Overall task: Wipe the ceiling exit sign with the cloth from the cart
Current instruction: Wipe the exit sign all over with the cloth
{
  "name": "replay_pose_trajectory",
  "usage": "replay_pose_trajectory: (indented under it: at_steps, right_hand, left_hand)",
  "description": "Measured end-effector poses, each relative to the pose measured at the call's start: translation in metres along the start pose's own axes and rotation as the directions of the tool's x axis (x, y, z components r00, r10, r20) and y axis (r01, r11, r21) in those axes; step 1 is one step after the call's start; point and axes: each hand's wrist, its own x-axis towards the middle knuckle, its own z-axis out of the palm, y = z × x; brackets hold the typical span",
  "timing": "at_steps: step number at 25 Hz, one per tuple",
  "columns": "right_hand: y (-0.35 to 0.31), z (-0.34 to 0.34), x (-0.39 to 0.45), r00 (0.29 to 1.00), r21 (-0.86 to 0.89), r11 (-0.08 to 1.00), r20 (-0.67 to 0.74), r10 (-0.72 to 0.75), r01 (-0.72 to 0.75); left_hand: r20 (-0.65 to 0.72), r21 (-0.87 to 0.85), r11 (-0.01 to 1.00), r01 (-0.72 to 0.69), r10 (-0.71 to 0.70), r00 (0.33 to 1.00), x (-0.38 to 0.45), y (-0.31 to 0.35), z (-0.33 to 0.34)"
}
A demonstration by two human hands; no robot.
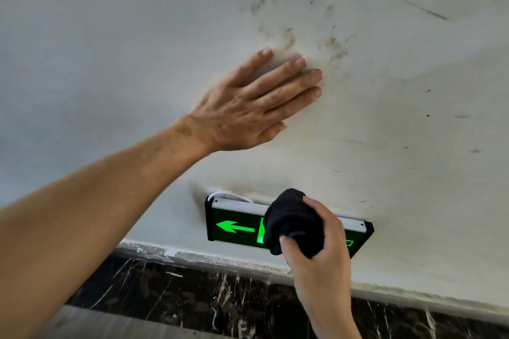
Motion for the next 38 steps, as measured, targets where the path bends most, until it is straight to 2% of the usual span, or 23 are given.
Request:
replay_pose_trajectory:
  at_steps: [1, 3, 6, 8, 11, 13, 19, 26, 38]
  right_hand:
    - [0.001, 0.008, 0.003, 0.991, -0.099, 0.986, -0.011, -0.132, 0.130]
    - [0.008, 0.027, 0.008, 0.931, -0.291, 0.890, 0.010, -0.364, 0.351]
    - [0.020, 0.063, 0.016, 0.849, -0.441, 0.738, 0.125, -0.513, 0.511]
    - [0.027, 0.084, 0.020, 0.842, -0.505, 0.683, 0.205, -0.498, 0.527]
    - [0.038, 0.110, 0.022, 0.860, -0.617, 0.601, 0.329, -0.389, 0.508]
    - [0.043, 0.121, 0.025, 0.870, -0.660, 0.568, 0.349, -0.349, 0.492]
    - [0.051, 0.124, 0.031, 0.865, -0.743, 0.455, 0.360, -0.349, 0.492]
    - [0.052, 0.098, 0.034, 0.869, -0.791, 0.395, 0.328, -0.369, 0.466]
    - [0.060, 0.048, 0.037, 0.945, -0.866, 0.402, 0.209, -0.251, 0.298]
  left_hand:
    - [-0.006, 0.017, 1.000, -0.004, 0.004, 1.000, 0.000, 0.000, 0.002]
    - [-0.032, 0.013, 1.000, -0.007, 0.007, 0.999, 0.001, 0.000, 0.003]
    - [-0.049, -0.002, 1.000, -0.002, 0.002, 0.999, 0.002, 0.001, 0.004]
    - [-0.047, 0.007, 1.000, -0.005, 0.006, 0.999, 0.002, 0.001, 0.004]
    - [-0.063, 0.002, 1.000, -0.008, 0.008, 0.998, 0.002, 0.001, 0.003]
    - [-0.074, -0.007, 1.000, -0.009, 0.009, 0.997, 0.002, 0.001, 0.004]
    - [-0.076, 0.011, 1.000, -0.011, 0.011, 0.997, 0.001, 0.000, 0.006]
    - [-0.072, 0.022, 1.000, -0.014, 0.016, 0.997, 0.000, -0.001, 0.007]
    - [-0.099, 0.032, 0.999, -0.013, 0.016, 0.995, -0.001, -0.001, 0.011]
